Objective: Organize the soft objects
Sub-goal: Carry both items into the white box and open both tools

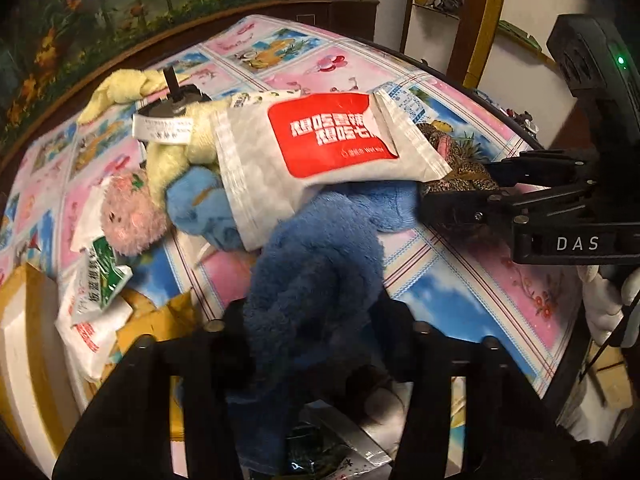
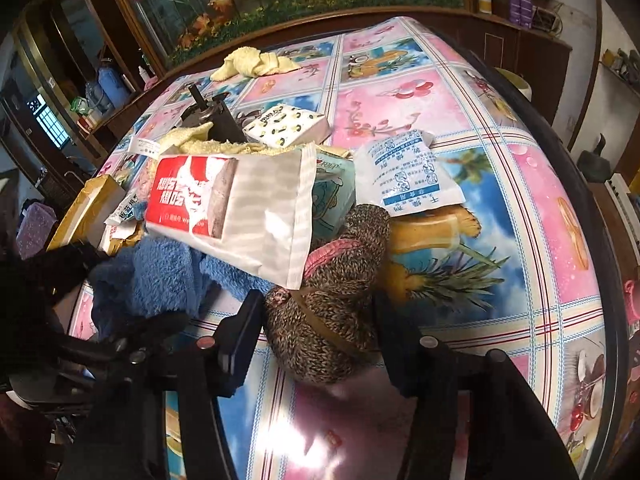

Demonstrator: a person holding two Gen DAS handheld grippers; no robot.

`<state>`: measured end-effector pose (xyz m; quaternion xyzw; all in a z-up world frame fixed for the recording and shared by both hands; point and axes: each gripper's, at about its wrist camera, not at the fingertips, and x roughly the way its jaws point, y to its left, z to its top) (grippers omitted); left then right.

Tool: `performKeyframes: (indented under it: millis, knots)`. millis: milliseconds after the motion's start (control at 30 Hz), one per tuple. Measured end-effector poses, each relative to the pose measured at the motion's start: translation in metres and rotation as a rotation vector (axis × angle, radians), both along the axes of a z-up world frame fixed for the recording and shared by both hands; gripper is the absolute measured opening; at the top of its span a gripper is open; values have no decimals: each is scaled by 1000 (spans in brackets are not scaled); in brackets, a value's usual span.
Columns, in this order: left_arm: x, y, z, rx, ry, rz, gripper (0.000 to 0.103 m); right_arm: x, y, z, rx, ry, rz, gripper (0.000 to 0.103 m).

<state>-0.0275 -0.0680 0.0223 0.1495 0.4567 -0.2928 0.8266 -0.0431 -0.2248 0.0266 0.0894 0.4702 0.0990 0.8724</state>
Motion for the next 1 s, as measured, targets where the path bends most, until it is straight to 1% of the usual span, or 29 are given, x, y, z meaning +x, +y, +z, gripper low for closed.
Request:
performKeyframes:
  millis: [33,67,200,267,433,567,667,767,800,867,933,1000]
  knots:
    - [-1,1,2,-8,-5,10,42,-1,0,0,1,-3,-2,53]
    - [-2,2,4,-18,-9,16,39,-4,-1,0,5,-3,-2,52]
    - [-12,15,21,-101,-9,31,38,-14,-3,2,19,0,-6,52]
    - [-21,25,31,-161,-4,39,38,-23,-6,5,31,-2,-15,52]
    - [-40,57,61,-343,9,72,38,-43,-12,18,52,-25,-32,52]
    - [-58,95,97,-477,-18,122,39,-56,-8,41,89,-78,-14,52]
    - [-75,130,133,-562,-72,158,39,-62,4,67,130,-136,31,52]
    - [-95,172,171,-629,-141,197,39,-64,22,98,213,-194,112,51]
    - [-101,185,184,-640,-166,212,39,-64,31,110,245,-213,151,51]
    - [-110,210,204,-637,-214,248,39,-62,51,131,293,-246,227,51]
    - [-112,234,221,-607,-250,301,39,-57,75,152,344,-265,315,51]
    - [-108,252,231,-555,-285,363,39,-47,100,167,389,-264,387,51]
